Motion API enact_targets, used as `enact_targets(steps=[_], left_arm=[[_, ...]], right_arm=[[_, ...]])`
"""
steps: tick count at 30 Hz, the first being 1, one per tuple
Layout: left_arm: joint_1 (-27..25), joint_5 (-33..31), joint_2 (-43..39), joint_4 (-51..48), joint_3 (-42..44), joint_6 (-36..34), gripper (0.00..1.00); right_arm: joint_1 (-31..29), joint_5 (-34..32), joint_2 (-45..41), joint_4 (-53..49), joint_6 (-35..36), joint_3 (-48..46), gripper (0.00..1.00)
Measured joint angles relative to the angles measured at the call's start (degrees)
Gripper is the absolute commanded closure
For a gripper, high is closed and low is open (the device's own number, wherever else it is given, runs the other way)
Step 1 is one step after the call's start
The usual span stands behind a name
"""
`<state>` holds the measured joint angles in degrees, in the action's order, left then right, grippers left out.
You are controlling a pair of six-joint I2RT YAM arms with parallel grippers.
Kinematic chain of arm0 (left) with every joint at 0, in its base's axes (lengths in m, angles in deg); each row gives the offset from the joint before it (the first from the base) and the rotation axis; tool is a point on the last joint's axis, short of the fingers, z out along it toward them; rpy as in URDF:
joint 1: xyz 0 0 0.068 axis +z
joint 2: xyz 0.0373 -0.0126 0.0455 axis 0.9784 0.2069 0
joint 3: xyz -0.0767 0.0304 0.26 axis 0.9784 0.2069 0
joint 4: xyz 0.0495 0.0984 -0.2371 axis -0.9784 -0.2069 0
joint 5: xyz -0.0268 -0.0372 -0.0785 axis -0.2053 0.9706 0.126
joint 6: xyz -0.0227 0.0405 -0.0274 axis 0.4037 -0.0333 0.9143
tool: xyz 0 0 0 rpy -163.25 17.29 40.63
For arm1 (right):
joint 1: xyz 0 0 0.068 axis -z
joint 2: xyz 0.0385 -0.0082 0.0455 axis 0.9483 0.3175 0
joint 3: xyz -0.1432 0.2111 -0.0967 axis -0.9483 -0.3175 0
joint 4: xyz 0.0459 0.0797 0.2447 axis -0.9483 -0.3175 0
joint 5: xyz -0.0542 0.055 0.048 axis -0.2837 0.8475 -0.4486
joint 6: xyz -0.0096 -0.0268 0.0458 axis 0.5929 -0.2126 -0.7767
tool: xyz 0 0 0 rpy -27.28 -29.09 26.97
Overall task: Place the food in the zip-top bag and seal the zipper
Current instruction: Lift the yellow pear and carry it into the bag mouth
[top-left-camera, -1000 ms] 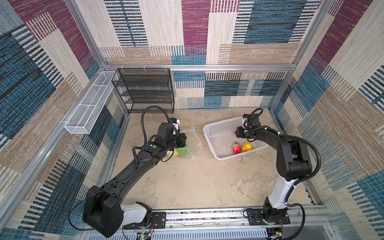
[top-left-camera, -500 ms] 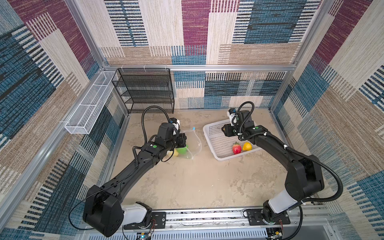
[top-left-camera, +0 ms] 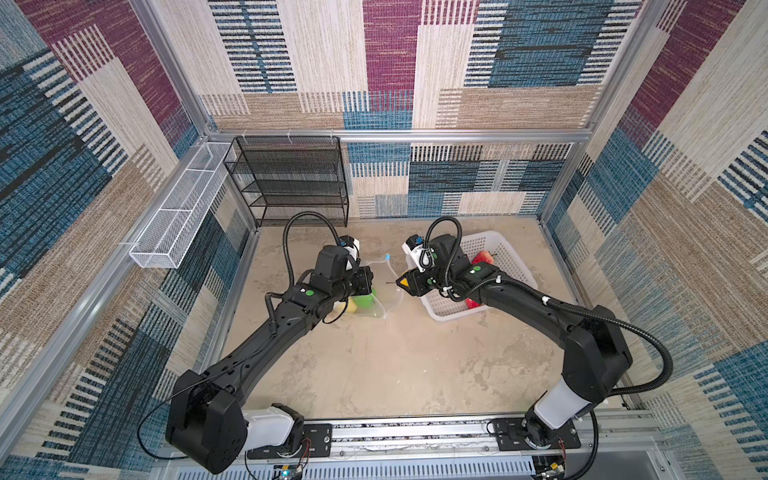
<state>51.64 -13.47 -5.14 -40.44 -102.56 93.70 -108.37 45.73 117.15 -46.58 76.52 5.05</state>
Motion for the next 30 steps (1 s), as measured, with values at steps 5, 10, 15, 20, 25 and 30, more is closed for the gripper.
enact_targets(steps=[5, 10, 15, 20, 25, 30], left_arm=[[-0.07, 0.02, -0.07, 0.02, 0.00, 0.00, 1.00], [-0.07, 0.04, -0.28, 0.00, 0.00, 0.00, 1.00], [-0.07, 0.04, -0.35, 0.00, 0.00, 0.00, 1.00], [-0.07, 0.07, -0.35, 0.00, 0.00, 0.02, 1.00], [-0.07, 0.04, -0.39, 0.00, 0.00, 0.02, 1.00], [-0.04, -0.13, -1.18, -0.04, 0.09, 0.02, 1.00]], right_arm=[[-2.27, -0.24, 4.28, 1.92, -2.58, 2.54, 0.53], [-3.13, -0.76, 7.50, 5.35, -5.77, 3.50, 0.53], [-3.61, -1.53, 9.79, 8.46, -9.18, 3.21, 0.51], [-4.17, -1.42, 11.39, 10.91, -11.08, 3.08, 0.44], [-4.37, -1.05, 12.02, 11.19, -11.87, 3.13, 0.32], [-4.35, -0.17, 9.81, 11.47, -11.87, 2.19, 0.25]])
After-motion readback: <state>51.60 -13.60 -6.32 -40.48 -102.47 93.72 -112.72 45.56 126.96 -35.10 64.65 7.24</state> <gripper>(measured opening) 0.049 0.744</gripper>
